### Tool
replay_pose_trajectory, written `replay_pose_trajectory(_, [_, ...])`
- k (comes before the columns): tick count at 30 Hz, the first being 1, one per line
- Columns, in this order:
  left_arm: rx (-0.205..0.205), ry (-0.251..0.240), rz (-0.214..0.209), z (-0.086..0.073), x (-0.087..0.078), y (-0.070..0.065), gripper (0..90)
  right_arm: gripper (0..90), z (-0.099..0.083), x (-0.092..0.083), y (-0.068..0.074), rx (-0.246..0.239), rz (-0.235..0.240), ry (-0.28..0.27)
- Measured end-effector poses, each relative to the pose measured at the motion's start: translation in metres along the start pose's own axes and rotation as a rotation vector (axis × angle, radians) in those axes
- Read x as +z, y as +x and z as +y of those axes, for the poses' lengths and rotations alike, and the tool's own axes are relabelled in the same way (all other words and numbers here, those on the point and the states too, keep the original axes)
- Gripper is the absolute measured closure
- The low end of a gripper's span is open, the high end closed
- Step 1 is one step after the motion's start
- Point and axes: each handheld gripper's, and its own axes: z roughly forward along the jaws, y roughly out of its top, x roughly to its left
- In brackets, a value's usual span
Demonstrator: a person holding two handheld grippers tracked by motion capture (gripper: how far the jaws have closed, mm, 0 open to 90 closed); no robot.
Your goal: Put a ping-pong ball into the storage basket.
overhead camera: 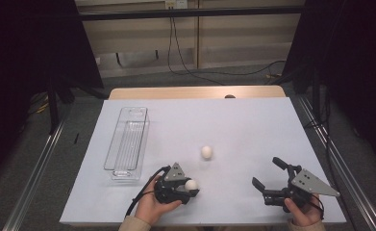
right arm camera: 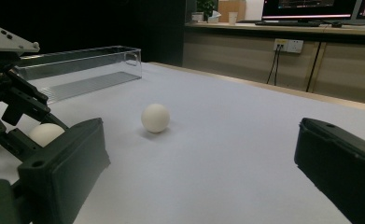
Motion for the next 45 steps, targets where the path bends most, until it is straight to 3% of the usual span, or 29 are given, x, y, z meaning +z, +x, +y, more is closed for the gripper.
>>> replay_pose_trajectory(21, [-0.034,-0.006,-0.005,0.001,-0.006,-0.001,51.0,1.7,0.000,-0.001,-0.001,-0.005,-0.006,-0.002])
replay_pose_trajectory(45, [-0.041,-0.001,0.005,0.018,-0.017,0.002,51.0,1.7,0.000,0.000,-0.001,-0.003,-0.006,-0.005])
